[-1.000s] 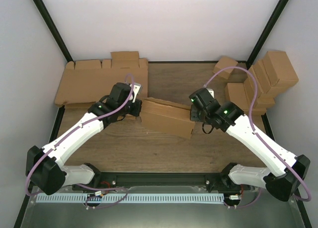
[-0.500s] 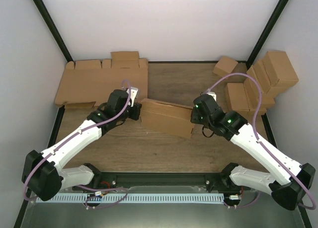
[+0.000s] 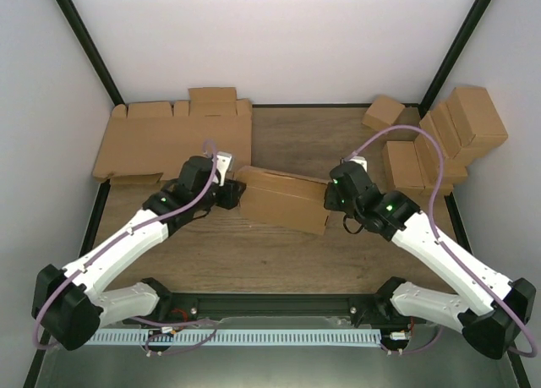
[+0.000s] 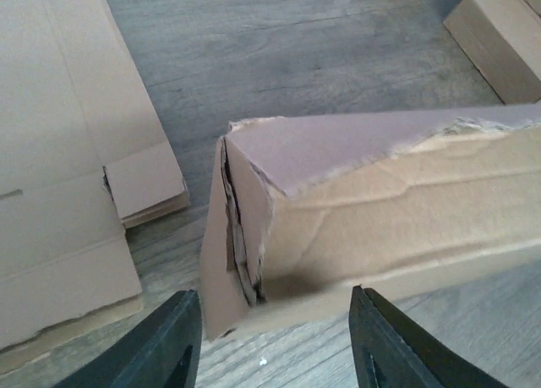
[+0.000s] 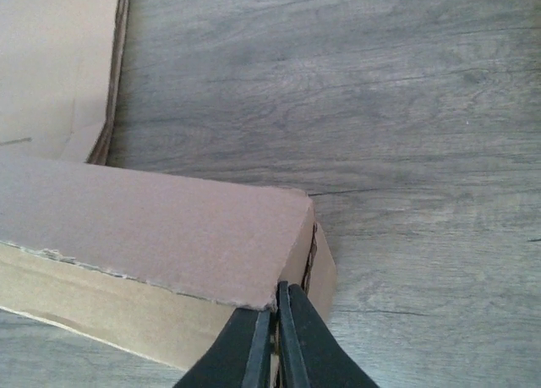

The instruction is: Fold the paper box

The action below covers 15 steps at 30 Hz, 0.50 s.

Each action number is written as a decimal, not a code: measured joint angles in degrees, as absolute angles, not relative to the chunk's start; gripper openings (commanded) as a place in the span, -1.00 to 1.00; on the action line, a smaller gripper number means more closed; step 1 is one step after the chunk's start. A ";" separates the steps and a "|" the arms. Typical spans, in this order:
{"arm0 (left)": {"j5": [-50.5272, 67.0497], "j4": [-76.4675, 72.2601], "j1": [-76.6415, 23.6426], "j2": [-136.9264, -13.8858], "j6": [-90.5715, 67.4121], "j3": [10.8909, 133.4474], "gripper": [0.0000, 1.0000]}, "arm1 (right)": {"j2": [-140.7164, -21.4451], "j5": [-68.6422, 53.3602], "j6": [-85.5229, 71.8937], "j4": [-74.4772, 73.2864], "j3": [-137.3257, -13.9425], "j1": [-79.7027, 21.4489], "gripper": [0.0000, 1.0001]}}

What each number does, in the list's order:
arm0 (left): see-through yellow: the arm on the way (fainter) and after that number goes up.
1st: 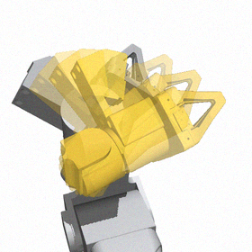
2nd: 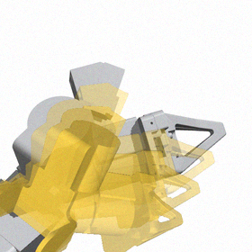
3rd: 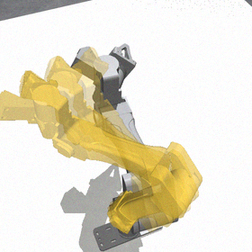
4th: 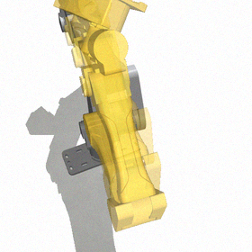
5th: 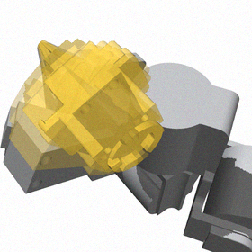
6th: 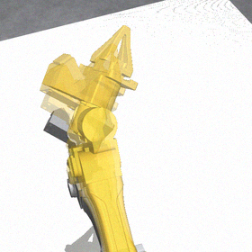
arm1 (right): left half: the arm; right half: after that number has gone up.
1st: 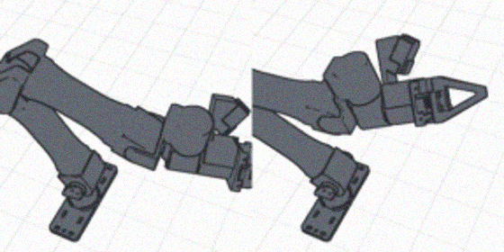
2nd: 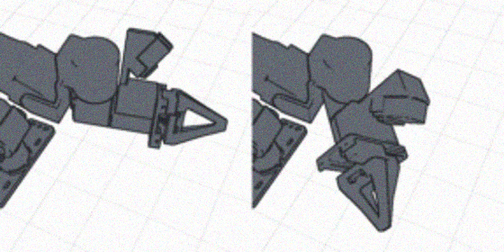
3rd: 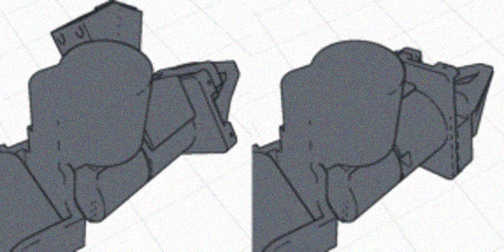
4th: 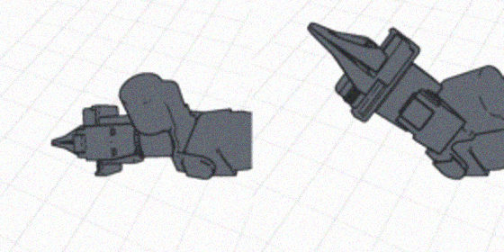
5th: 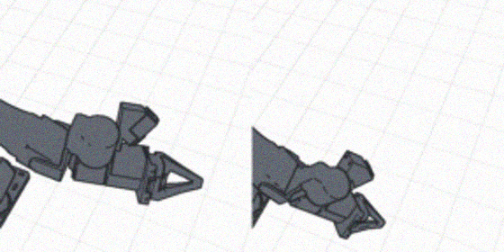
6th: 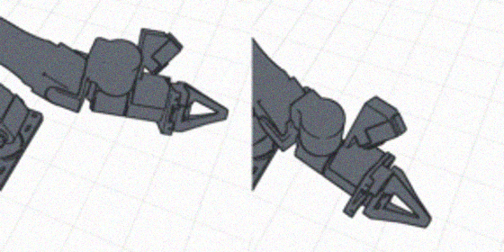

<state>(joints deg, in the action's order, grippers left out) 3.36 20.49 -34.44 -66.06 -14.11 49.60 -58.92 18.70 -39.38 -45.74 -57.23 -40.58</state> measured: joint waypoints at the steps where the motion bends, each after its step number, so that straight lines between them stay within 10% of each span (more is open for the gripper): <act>1: 3.38 21.58 -34.44 -65.43 -14.33 49.78 0.16 | -59.35 18.70 -39.00 -46.09 -57.54 -40.58 -0.86; 6: 2.52 25.85 -34.44 -62.65 -13.91 53.06 0.82 | -63.37 18.87 -37.28 -48.23 -58.22 -40.58 -0.53; 15: -0.69 29.91 -34.04 -58.02 -14.57 58.57 1.00 | -63.33 17.89 -34.06 -49.65 -58.72 -40.58 -0.10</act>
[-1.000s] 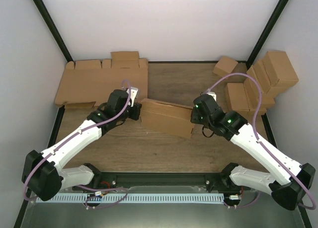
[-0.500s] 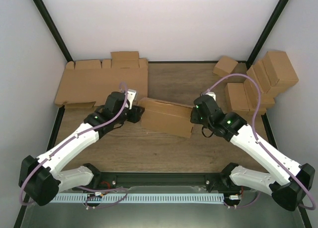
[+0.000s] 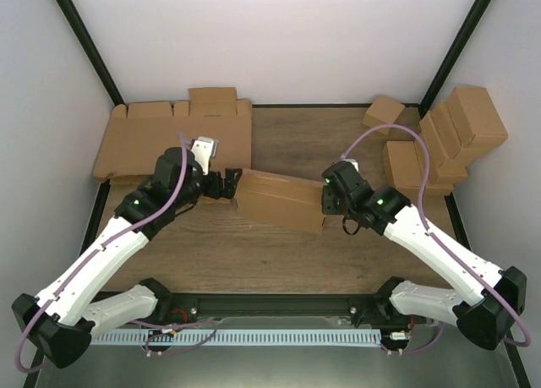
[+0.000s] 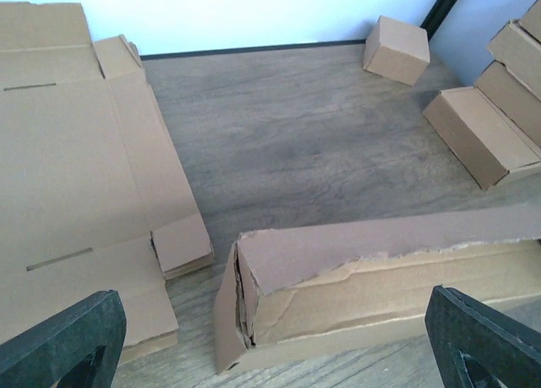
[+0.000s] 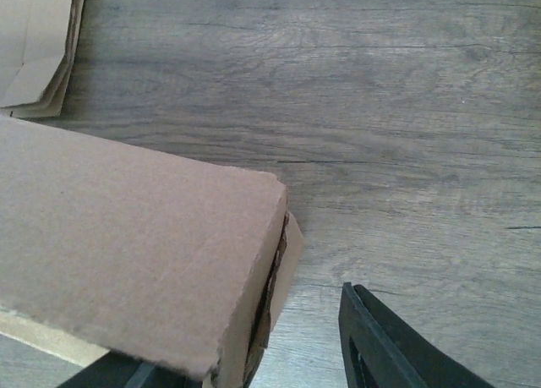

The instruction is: Fold the paper box

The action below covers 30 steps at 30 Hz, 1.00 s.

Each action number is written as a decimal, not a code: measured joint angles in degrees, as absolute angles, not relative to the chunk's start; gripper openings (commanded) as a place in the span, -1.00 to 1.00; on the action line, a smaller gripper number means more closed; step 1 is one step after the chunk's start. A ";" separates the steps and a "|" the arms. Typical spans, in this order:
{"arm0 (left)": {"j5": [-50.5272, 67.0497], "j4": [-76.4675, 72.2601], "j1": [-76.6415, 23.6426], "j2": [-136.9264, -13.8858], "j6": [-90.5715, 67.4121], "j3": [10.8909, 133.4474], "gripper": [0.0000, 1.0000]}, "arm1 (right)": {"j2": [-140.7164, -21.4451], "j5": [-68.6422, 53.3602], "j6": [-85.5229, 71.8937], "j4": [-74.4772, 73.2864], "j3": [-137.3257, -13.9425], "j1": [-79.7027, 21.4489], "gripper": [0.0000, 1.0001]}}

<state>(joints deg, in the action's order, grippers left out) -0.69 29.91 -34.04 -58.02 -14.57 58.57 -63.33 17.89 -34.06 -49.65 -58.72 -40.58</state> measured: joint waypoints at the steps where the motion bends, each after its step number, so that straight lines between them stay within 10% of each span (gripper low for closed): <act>1: -1.06 30.30 -34.00 -58.00 -14.61 59.22 1.00 | -63.24 17.80 -33.87 -49.93 -58.74 -40.58 -0.09; 13: -5.65 36.86 -32.84 -63.42 -20.03 65.39 1.00 | -62.85 14.76 -30.65 -55.68 -63.70 -40.58 0.47; 17: -5.76 38.87 -32.36 -64.23 -21.17 66.13 1.00 | -62.83 12.97 -29.89 -57.89 -64.90 -40.58 0.98; 30: -4.78 40.36 -31.66 -64.03 -20.80 67.51 1.00 | -61.76 10.09 -25.87 -62.81 -74.26 -40.56 1.00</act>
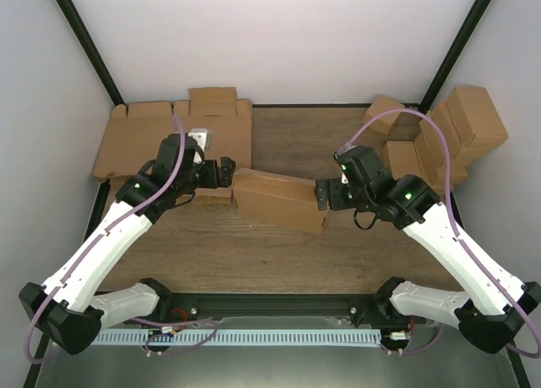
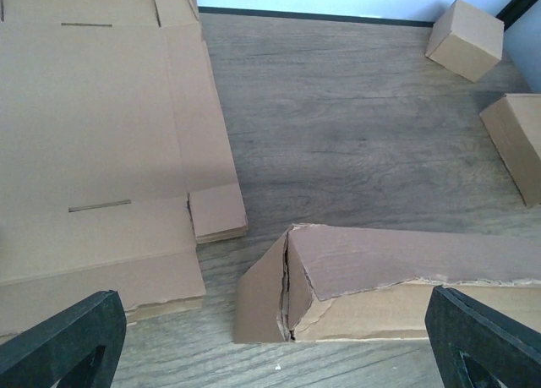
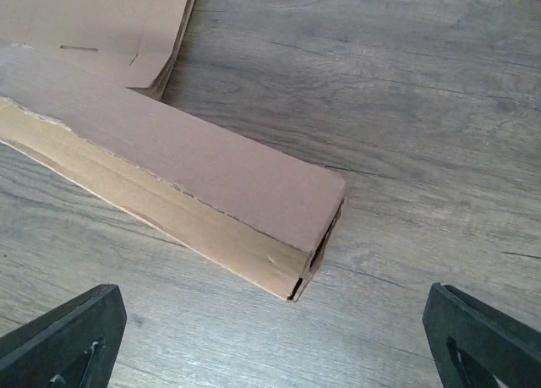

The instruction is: Fold the paper box

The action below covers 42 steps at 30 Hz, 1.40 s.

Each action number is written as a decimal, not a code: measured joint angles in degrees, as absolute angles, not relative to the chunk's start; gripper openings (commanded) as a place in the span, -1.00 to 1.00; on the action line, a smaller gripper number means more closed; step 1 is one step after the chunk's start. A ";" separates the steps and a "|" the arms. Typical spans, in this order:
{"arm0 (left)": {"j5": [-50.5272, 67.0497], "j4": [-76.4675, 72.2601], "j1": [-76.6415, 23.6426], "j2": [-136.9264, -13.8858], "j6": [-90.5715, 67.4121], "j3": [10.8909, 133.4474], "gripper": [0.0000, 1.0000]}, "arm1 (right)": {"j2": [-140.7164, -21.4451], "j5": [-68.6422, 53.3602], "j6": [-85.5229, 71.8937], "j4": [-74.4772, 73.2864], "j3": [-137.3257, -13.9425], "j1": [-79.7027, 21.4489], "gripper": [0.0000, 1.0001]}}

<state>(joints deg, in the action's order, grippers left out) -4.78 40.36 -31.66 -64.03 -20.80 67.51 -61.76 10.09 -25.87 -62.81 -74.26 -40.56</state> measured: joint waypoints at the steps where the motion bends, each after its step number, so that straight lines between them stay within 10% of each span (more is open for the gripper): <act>1: -3.88 40.29 -31.05 -64.01 -20.82 67.51 1.00 | -61.76 10.13 -25.45 -62.78 -74.30 -40.32 1.00; 20: 33.17 32.27 -9.65 -73.30 -29.76 60.77 1.00 | -63.96 -18.17 -25.45 -53.21 -68.73 -11.75 1.00; 32: 44.29 22.33 -9.69 -74.56 -45.15 50.30 0.59 | -54.35 -32.05 -46.11 -44.21 -54.37 -9.15 0.96; 42: 44.71 16.34 -9.80 -68.99 -58.78 45.82 1.00 | -51.96 -35.97 -58.96 -40.60 -48.51 -9.15 1.00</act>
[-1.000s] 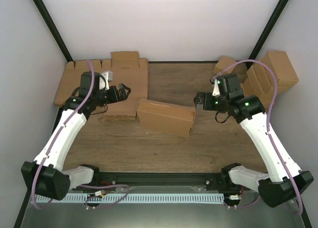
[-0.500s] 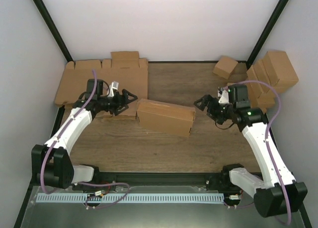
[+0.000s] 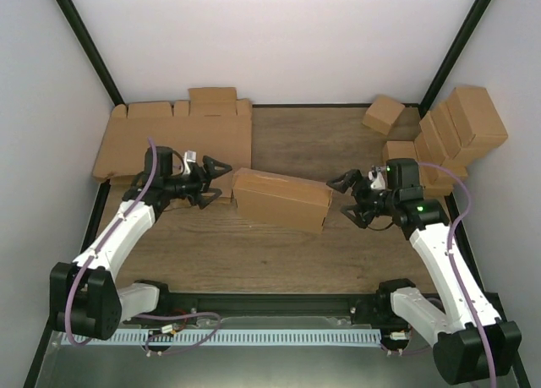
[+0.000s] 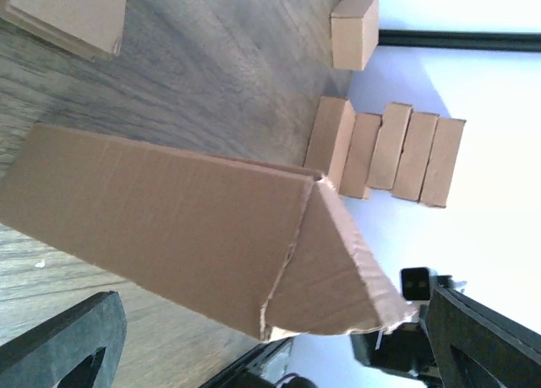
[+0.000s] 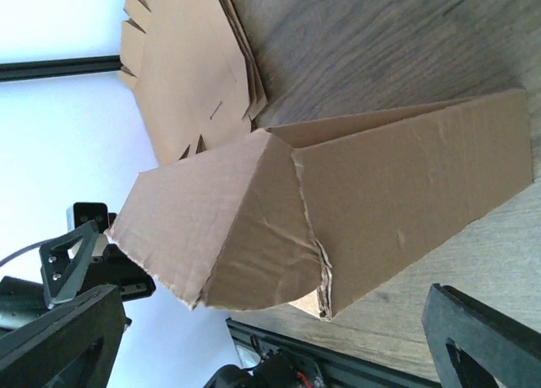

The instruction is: Fold the paper box

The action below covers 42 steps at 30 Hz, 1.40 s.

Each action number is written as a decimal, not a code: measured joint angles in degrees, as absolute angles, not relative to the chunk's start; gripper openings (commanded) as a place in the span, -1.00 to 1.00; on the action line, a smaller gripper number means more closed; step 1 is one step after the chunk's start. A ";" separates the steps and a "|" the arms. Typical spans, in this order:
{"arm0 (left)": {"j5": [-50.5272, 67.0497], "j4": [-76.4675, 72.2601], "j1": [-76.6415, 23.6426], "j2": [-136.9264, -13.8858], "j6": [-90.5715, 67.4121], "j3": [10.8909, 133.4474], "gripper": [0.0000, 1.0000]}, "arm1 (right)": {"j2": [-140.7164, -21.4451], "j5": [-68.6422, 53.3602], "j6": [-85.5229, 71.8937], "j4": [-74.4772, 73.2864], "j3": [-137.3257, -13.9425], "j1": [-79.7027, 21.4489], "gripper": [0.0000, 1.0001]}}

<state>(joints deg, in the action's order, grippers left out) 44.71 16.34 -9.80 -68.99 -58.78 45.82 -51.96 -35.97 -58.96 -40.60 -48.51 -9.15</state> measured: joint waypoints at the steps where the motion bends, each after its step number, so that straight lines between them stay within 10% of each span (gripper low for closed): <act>1: 44.66 15.44 -9.89 -68.86 -60.14 45.80 1.00 | -52.42 -36.14 -59.90 -40.69 -48.51 -9.15 1.00; 11: 43.86 9.17 -12.25 -69.21 -72.34 44.14 1.00 | -51.42 -39.64 -69.54 -36.36 -44.86 -9.15 0.83; 42: 42.02 3.20 -15.14 -74.04 -77.14 43.40 -0.13 | -50.57 -42.85 -74.59 -27.94 -38.15 -9.13 -0.33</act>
